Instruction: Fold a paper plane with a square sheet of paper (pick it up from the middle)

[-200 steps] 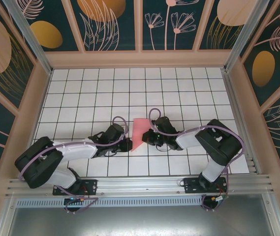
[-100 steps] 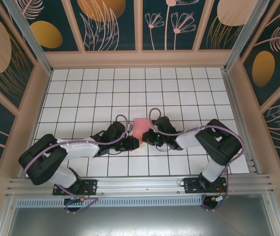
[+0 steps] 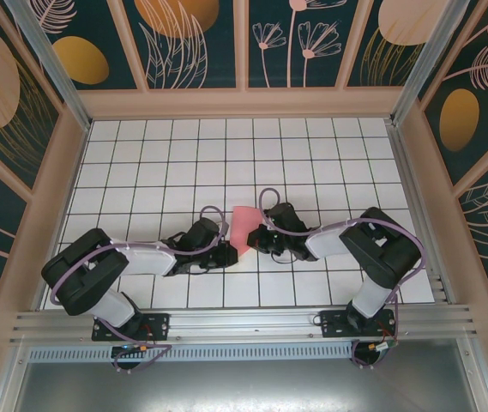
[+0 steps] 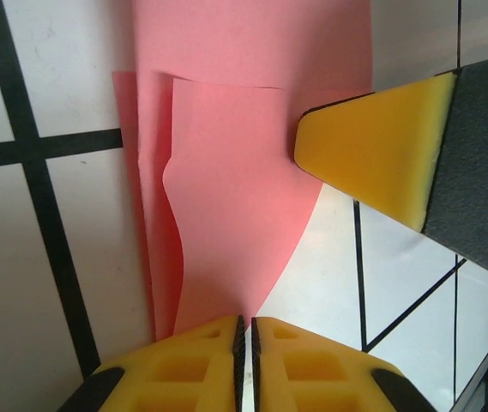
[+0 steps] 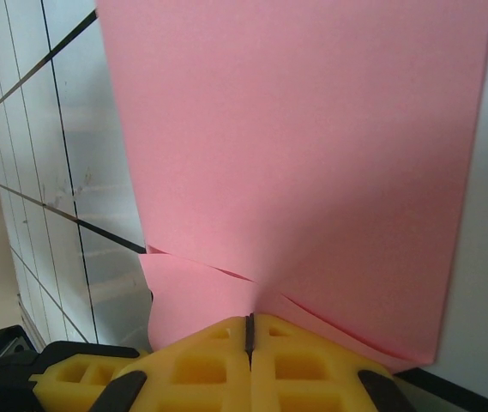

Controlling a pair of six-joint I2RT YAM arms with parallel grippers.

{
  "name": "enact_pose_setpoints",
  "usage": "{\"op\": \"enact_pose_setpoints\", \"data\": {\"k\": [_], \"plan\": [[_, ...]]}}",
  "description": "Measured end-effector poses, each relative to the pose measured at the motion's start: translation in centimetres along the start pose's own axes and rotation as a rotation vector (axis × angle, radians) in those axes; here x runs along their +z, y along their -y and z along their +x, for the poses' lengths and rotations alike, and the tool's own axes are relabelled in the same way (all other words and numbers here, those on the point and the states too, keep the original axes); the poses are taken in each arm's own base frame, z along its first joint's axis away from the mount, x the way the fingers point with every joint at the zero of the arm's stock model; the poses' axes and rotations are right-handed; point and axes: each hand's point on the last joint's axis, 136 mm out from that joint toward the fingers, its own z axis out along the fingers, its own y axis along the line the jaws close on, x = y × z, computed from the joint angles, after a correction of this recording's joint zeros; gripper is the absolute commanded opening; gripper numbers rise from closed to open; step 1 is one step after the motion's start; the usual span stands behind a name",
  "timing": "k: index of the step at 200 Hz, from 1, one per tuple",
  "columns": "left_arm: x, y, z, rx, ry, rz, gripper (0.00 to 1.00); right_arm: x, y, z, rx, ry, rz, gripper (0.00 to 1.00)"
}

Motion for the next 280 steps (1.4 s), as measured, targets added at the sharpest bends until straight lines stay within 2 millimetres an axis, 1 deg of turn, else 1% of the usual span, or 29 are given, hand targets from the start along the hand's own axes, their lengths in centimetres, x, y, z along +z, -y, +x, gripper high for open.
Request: {"op": "enact_pose_setpoints", "data": {"k": [47,113,152,173,193,213,229,241,255,269,280], "plan": [[-0.8,-0.5,0.4,0.018,0.025,0.006,0.15,0.2,-0.1,-0.1,-0.004,-0.006,0.007,0.06],[-1.7,-1.4,1.3,0.042,0.007,-0.025,0.15,0.2,-0.1,-0.2,-0.002,-0.007,0.009,0.06],[-2.5,-1.9,2.0,0.041,-0.016,-0.056,0.15,0.2,-0.1,-0.1,-0.002,-0.007,0.009,0.06],[-3.3,-2.2,2.5,0.035,-0.029,-0.072,0.16,0.2,-0.1,-0.1,-0.002,-0.007,0.009,0.06],[-4.1,-1.4,2.2,0.04,-0.01,-0.054,0.17,0.2,-0.1,-0.1,-0.002,-0.007,0.009,0.06],[-4.6,0.2,1.1,0.047,0.024,-0.014,0.2,0.2,-0.1,-0.1,-0.002,-0.007,0.009,0.07],[-4.6,1.5,0.2,0.048,0.048,0.021,0.21,0.2,-0.1,-0.1,-0.002,-0.007,0.009,0.07],[-4.2,2.2,-0.4,0.048,0.053,0.039,0.22,0.2,-0.1,-0.1,-0.002,-0.007,0.008,0.07],[-3.3,2.8,-0.9,0.047,0.041,0.054,0.22,0.2,-0.1,-0.1,-0.002,-0.007,0.009,0.07],[-2.2,2.7,-0.9,0.043,0.022,0.053,0.22,0.2,-0.1,-0.1,-0.002,-0.007,0.009,0.06],[-1.5,2.2,-0.7,0.037,0.004,0.041,0.22,0.2,-0.1,-0.1,-0.002,-0.007,0.008,0.07]]}}
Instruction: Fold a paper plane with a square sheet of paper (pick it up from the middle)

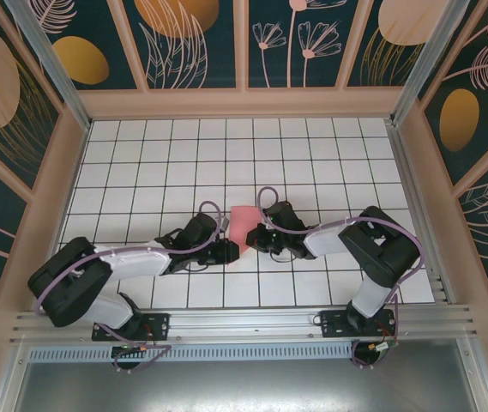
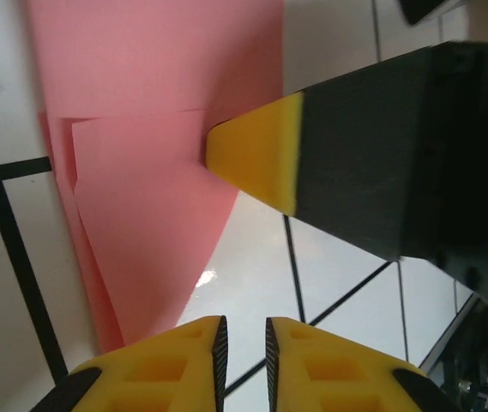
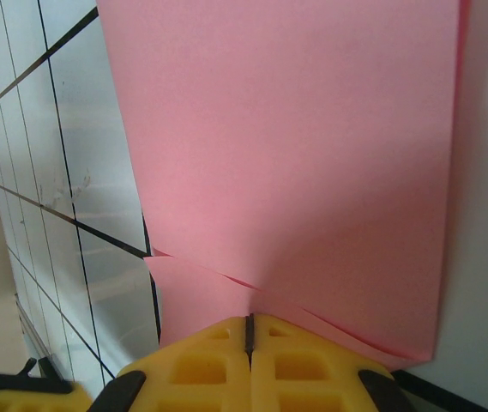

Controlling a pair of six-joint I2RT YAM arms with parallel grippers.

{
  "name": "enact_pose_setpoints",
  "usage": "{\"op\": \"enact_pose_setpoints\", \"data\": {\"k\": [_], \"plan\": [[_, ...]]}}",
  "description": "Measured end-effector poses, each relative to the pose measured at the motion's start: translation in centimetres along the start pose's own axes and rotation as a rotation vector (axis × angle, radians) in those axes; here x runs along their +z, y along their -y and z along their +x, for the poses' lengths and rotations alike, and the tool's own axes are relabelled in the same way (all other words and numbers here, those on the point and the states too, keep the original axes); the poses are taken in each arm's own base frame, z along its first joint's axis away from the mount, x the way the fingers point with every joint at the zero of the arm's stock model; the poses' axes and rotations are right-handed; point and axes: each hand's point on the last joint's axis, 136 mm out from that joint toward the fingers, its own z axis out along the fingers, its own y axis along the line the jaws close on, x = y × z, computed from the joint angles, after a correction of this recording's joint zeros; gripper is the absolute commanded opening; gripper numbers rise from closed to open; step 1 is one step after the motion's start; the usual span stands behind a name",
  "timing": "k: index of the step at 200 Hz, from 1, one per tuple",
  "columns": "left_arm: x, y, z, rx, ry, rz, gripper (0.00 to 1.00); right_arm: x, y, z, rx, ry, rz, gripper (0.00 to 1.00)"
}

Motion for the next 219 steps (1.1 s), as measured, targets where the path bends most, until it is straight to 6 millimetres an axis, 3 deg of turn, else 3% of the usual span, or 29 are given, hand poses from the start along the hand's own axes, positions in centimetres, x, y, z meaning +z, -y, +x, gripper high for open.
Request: {"op": "enact_pose_setpoints", "data": {"k": [56,127,148,175,204,219], "plan": [[0.6,-2.7,1.2,-0.019,-0.018,-0.073,0.18,0.0,0.0,0.0,0.0,-0.001,0.002,0.07],[-3.0,-5.2,3.4,-0.028,0.025,-0.131,0.19,0.0,0.0,0.0,0.011,0.003,-0.002,0.07],[-4.1,-4.6,2.8,-0.024,0.063,-0.125,0.21,-0.1,0.0,0.0,0.029,0.021,0.002,0.08],[-4.9,-2.5,0.8,-0.007,0.116,-0.097,0.21,-0.5,0.1,0.5,0.057,0.046,0.016,0.1],[-4.7,0.4,-1.9,0.015,0.152,-0.067,0.21,-1.5,-0.3,1.4,0.065,0.05,0.031,0.14],[-4.1,1.0,-2.7,0.024,0.149,-0.071,0.2,-2.8,-1.3,0.9,0.056,0.086,0.021,0.19]]}}
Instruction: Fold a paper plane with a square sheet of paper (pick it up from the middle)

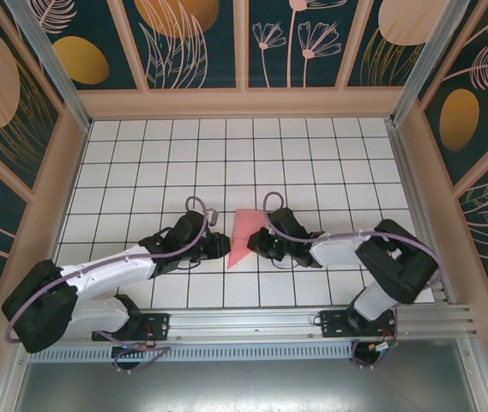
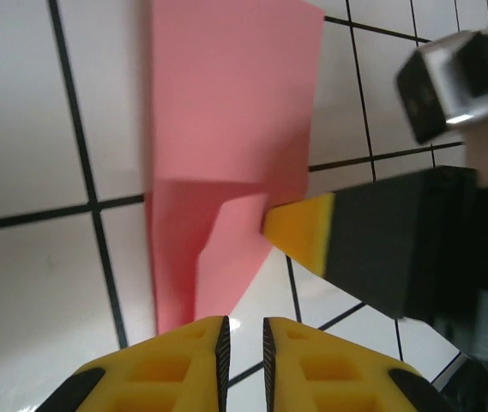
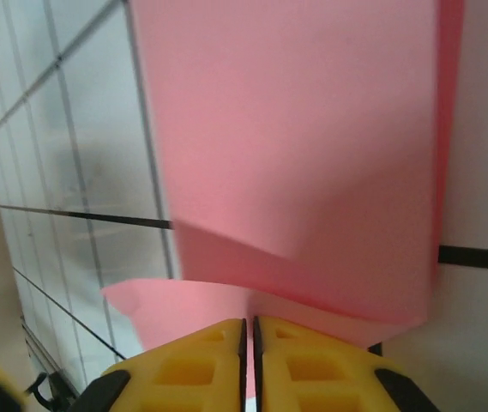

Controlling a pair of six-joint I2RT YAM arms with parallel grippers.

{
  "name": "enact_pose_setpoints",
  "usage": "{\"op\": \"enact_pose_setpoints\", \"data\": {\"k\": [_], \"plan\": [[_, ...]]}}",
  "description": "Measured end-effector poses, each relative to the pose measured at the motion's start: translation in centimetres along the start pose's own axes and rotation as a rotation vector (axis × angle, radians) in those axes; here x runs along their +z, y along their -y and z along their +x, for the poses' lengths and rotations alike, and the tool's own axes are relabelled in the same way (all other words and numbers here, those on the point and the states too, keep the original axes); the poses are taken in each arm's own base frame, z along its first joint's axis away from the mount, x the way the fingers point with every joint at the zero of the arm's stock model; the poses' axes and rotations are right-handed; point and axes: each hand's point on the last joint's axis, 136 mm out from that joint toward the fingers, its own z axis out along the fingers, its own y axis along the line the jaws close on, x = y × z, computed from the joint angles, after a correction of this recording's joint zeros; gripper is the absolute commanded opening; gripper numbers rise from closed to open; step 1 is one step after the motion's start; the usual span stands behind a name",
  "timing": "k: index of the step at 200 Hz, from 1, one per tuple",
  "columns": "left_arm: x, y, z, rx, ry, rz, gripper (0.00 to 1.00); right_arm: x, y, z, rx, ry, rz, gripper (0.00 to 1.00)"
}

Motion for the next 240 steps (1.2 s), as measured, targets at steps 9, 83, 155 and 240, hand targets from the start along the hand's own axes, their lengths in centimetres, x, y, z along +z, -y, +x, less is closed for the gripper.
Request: {"op": "enact_pose_setpoints", "data": {"k": [9,83,155,240], "plan": [[0.5,0.1,-0.2,0.005,-0.006,-0.006,0.2,-1.0,-0.9,-0.7,-0.009,0.033,-0.019,0.23],[2.9,-0.2,-0.3,0.037,-0.053,-0.05,0.18,-4.9,2.9,-2.2,0.062,0.127,-0.012,0.45],[2.9,-0.2,-0.4,0.039,-0.05,-0.05,0.21,-2.4,-0.1,-2.4,-0.02,0.024,-0.083,0.49],[1.8,0.5,-0.7,0.033,-0.024,-0.019,0.32,1.1,-0.1,-4.1,-0.085,-0.052,-0.067,0.47]]}}
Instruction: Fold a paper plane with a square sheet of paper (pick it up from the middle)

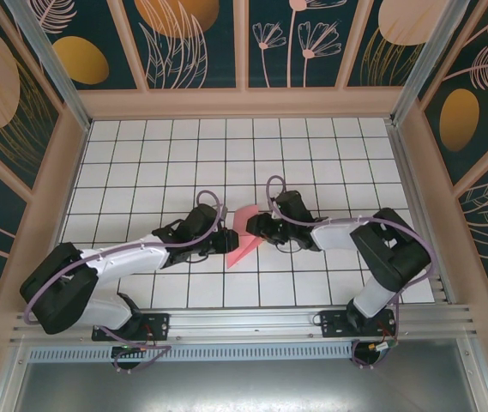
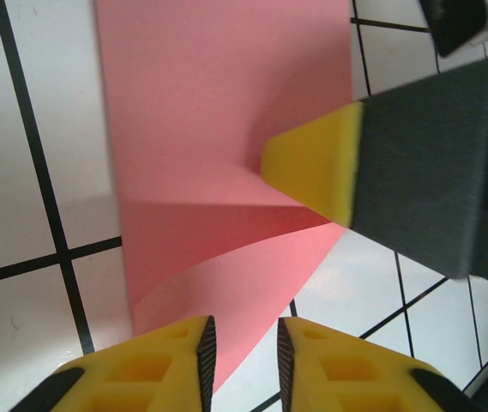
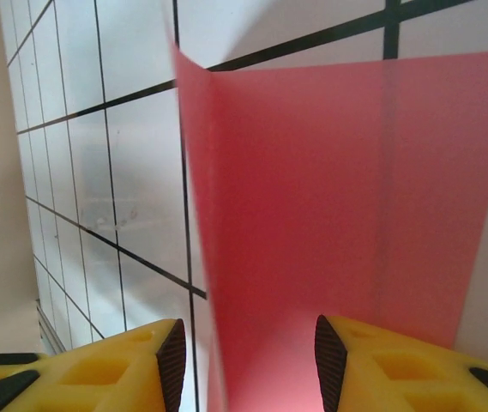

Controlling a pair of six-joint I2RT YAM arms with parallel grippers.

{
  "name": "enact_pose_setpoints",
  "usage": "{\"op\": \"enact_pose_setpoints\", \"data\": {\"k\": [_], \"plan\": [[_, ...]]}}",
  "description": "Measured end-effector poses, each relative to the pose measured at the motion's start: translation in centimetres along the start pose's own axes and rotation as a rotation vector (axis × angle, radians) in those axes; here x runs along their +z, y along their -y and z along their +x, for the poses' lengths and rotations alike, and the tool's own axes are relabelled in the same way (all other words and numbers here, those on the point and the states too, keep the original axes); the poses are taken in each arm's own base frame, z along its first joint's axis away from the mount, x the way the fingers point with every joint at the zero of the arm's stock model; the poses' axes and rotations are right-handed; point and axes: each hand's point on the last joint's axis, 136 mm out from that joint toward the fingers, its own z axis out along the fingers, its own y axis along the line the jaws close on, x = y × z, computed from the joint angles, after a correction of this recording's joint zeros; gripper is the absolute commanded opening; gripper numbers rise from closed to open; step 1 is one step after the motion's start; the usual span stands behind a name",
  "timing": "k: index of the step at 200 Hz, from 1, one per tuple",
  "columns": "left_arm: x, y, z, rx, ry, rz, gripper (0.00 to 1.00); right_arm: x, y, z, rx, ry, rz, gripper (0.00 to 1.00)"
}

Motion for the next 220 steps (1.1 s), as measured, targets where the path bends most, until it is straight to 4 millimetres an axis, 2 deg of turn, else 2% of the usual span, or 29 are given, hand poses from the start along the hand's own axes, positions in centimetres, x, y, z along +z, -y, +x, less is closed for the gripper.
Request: {"op": "enact_pose_setpoints", "data": {"k": [55,93,155,220], "plan": [[-1.4,0.3,-0.1,-0.026,0.045,0.044,0.41,-0.5,-0.2,-1.9,-0.02,0.004,-0.015,0.47],[-1.3,0.6,0.3,0.006,0.078,0.006,0.46,-0.7,0.0,-2.1,-0.021,-0.011,-0.011,0.44],[1.2,2.2,1.8,0.139,0.071,-0.14,0.52,-0.6,-0.1,-3.1,-0.026,-0.011,-0.014,0.36],[2.7,0.3,2.3,0.193,0.069,-0.303,0.56,-0.7,-0.5,-2.7,-0.023,-0.036,-0.035,0.35]]}}
